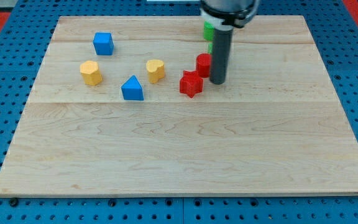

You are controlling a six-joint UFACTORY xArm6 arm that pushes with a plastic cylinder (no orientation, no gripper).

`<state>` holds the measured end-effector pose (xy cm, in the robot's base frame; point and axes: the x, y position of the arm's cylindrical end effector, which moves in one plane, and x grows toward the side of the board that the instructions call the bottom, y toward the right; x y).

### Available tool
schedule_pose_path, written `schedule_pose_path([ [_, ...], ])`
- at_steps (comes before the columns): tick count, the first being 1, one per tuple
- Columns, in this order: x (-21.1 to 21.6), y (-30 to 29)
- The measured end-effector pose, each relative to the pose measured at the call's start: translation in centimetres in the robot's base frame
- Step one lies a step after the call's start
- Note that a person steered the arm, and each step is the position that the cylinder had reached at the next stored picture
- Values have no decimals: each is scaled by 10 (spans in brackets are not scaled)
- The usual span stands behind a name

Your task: Push green circle above the yellow heart

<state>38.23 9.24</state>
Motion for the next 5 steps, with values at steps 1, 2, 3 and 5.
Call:
schedule_pose_path([
  [1,-36,46],
  [2,-63,-13],
  [3,-87,-26],
  [5,-158,47],
])
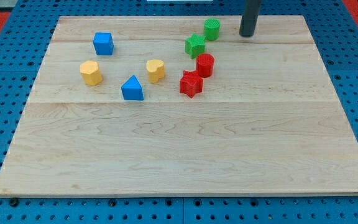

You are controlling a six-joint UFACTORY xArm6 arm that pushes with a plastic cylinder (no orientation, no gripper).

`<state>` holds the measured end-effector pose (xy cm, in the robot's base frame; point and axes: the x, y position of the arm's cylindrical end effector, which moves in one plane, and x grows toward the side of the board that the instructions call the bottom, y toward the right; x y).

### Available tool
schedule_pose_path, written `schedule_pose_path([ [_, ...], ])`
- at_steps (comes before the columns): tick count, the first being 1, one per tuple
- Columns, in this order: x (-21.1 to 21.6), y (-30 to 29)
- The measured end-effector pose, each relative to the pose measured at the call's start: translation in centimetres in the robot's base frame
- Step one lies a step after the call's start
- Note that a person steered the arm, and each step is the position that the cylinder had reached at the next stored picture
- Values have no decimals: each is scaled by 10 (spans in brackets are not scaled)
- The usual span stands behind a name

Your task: Push green circle above the yellow heart

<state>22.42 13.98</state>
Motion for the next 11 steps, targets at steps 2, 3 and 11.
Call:
schedule_pose_path([
  [2,-5,-135],
  [3,-13,-103],
  [11,48,-186],
])
